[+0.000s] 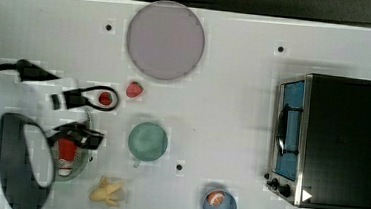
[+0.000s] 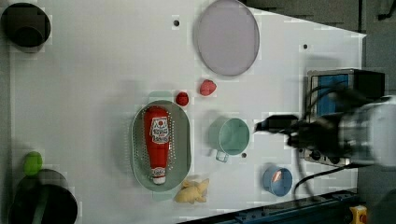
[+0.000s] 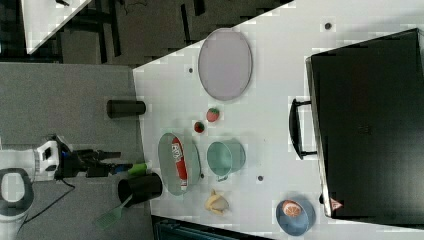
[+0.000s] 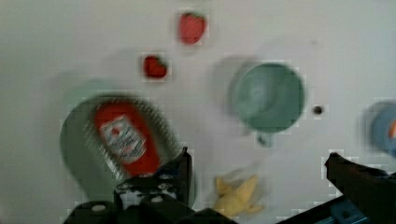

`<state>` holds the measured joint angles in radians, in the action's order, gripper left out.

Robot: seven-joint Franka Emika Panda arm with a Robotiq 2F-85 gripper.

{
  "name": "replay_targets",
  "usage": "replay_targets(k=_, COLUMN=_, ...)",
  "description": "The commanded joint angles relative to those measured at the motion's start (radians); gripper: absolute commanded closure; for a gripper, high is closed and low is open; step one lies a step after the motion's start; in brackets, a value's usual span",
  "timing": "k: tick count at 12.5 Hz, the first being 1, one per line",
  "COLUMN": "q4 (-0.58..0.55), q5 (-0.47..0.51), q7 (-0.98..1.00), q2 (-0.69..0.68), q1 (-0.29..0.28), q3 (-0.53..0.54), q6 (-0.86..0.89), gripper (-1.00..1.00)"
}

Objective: Pick ketchup from strainer and place it on the table

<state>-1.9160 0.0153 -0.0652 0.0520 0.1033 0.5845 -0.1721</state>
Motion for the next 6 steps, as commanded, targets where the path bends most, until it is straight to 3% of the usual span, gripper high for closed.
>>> replay_targets(k=1, q4=0.007, q5=-0.003, q7=-0.063, q2=0.0, q1=-0.002, q3=0.056, q6=-0.053, gripper=-1.0)
replay_targets(k=6, q4=-0.146, q5=-0.005, q7=-0.063, q2=-0.069, q1=-0.006, q3=0.196, q6=-0.288, gripper=-1.0)
